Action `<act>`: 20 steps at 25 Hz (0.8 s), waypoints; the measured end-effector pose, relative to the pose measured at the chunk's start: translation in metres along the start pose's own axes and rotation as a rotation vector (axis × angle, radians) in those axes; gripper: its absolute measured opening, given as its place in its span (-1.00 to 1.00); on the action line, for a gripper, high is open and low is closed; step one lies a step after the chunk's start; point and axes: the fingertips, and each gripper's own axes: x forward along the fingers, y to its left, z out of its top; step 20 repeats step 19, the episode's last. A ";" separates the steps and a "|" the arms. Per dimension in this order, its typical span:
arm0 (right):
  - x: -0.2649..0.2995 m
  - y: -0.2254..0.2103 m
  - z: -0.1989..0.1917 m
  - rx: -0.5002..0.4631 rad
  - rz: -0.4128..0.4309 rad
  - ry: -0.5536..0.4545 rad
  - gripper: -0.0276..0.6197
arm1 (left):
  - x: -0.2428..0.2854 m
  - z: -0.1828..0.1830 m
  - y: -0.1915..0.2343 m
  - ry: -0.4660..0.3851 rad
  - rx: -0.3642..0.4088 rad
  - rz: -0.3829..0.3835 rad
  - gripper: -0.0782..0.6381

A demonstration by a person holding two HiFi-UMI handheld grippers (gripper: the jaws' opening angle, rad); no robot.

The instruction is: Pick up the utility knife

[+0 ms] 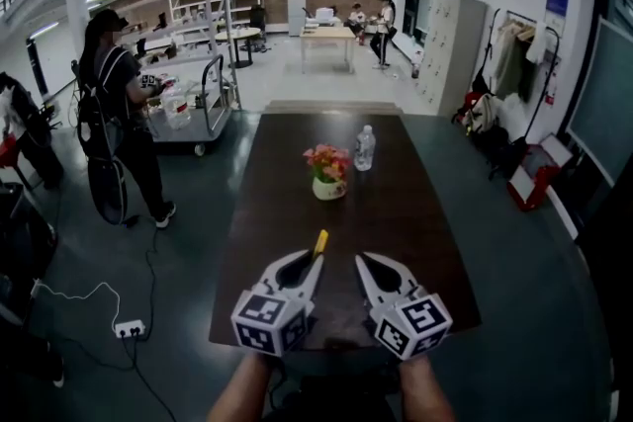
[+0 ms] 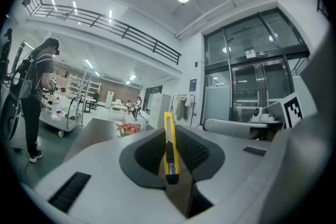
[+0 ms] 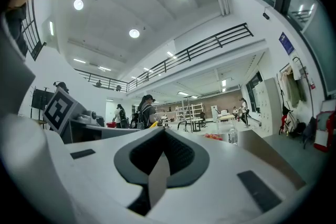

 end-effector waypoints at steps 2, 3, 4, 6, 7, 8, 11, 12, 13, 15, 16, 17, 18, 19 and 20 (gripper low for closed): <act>-0.001 0.001 0.001 0.001 -0.002 0.000 -0.89 | -0.001 0.000 -0.001 0.002 0.000 -0.004 -0.59; -0.001 0.001 0.001 0.002 -0.007 0.002 -0.89 | -0.001 0.000 -0.002 0.001 0.001 -0.007 -0.59; -0.002 0.001 0.001 0.001 -0.013 0.005 -0.89 | -0.001 0.000 -0.002 0.000 0.002 -0.008 -0.59; -0.002 0.002 0.001 -0.001 -0.014 0.006 -0.89 | -0.001 0.000 -0.003 -0.002 0.003 -0.010 -0.59; -0.001 0.002 0.000 -0.003 -0.008 0.003 -0.89 | 0.000 0.000 -0.003 -0.001 0.004 -0.011 -0.59; -0.001 0.001 -0.001 -0.005 -0.003 0.001 -0.89 | 0.000 0.000 -0.002 0.000 0.005 -0.012 -0.59; -0.001 0.001 0.000 -0.007 -0.004 0.004 -0.89 | 0.000 -0.001 -0.003 0.004 0.004 -0.015 -0.59; -0.001 0.001 0.001 -0.007 -0.009 0.007 -0.89 | 0.000 -0.002 -0.004 0.006 0.004 -0.016 -0.59; -0.002 0.001 0.002 -0.007 -0.016 0.010 -0.89 | 0.000 -0.002 -0.005 0.007 0.002 -0.019 -0.59; -0.004 0.000 0.004 -0.006 -0.023 0.013 -0.89 | 0.000 -0.001 -0.007 0.007 -0.001 -0.024 -0.59; -0.004 0.000 0.004 -0.006 -0.024 0.013 -0.89 | 0.000 -0.001 -0.007 0.006 0.000 -0.025 -0.59; -0.004 0.000 0.003 -0.006 -0.025 0.014 -0.89 | 0.000 -0.001 -0.007 0.005 0.000 -0.026 -0.59; -0.004 0.001 0.002 -0.007 -0.025 0.014 -0.89 | -0.001 -0.001 -0.007 0.004 0.001 -0.026 -0.59; -0.004 0.001 0.002 -0.007 -0.024 0.015 -0.89 | -0.001 -0.001 -0.007 0.003 0.001 -0.027 -0.59; -0.004 0.001 0.002 -0.007 -0.024 0.015 -0.89 | -0.001 -0.001 -0.007 0.003 0.001 -0.027 -0.59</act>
